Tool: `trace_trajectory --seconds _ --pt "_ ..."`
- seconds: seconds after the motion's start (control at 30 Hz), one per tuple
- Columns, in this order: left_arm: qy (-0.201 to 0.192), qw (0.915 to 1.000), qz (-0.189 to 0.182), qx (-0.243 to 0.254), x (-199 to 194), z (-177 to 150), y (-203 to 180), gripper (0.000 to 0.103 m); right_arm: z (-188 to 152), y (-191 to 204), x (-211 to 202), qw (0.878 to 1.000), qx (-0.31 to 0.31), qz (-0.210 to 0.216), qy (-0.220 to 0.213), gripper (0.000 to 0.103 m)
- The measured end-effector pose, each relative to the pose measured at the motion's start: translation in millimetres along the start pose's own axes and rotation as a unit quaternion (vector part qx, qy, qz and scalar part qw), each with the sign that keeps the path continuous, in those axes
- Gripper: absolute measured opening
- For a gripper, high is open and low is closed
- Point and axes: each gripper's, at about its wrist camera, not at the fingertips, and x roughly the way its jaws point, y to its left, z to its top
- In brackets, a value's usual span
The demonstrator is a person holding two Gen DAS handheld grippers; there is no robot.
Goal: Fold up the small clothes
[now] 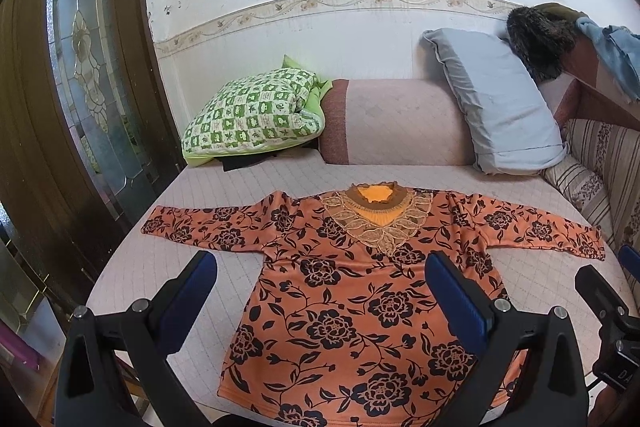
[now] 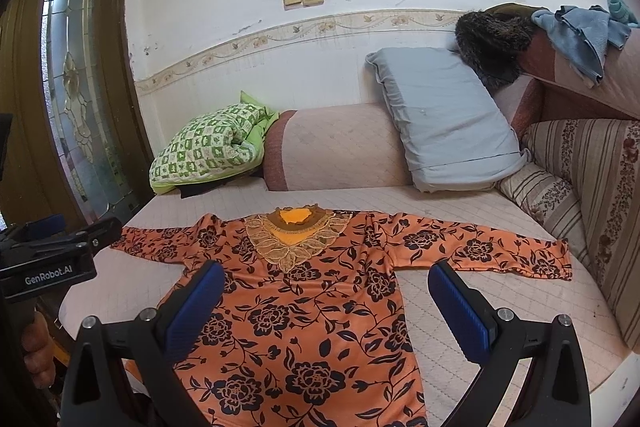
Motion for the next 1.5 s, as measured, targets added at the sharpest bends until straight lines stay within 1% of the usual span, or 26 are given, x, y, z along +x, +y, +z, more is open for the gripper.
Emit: trace_trajectory --seconds 0.33,0.47,0.6,0.77,0.93,1.03,1.1,1.2,1.3,1.37,1.4,1.5 --pt "-0.006 0.9997 0.006 0.024 0 1 -16 0.103 -2 -20 2 1.000 0.027 -0.006 0.001 0.103" --pt "-0.007 0.9992 -0.003 0.039 1 3 -27 0.103 -3 -30 3 0.999 0.036 -0.011 0.002 0.103" --pt "-0.004 0.9983 -0.024 0.052 2 4 -43 0.103 0 -41 -3 0.999 0.040 -0.023 -0.009 0.103" --pt "0.017 0.9961 -0.048 0.072 4 4 -74 0.103 3 -66 -16 0.997 0.053 -0.044 -0.030 0.103" --pt "0.021 0.9930 -0.079 0.085 2 10 -113 0.103 -1 -107 -25 0.994 0.083 -0.061 -0.032 0.103" --pt "0.020 0.9910 -0.094 0.093 9 12 -136 0.103 -5 -138 -24 0.992 0.093 -0.083 -0.019 0.103" --pt "0.026 0.9892 -0.102 0.102 19 10 -150 0.103 -11 -161 -20 0.989 0.104 -0.101 -0.005 0.103" --pt "0.057 0.9852 -0.117 0.112 42 2 -167 0.103 -24 -201 -7 0.983 0.140 -0.115 0.026 0.103" --pt "0.082 0.9824 -0.120 0.117 70 -9 -178 0.103 -43 -243 10 0.971 0.193 -0.130 0.061 0.103" --pt "0.101 0.9797 -0.124 0.121 91 -16 -182 0.103 -56 -267 21 0.962 0.226 -0.130 0.079 0.103" --pt "0.109 0.9785 -0.124 0.124 101 -19 -183 0.103 -62 -280 27 0.956 0.247 -0.130 0.086 0.103" --pt "0.118 0.9782 -0.116 0.125 129 -23 -179 0.103 -77 -310 42 0.941 0.300 -0.122 0.095 0.103"
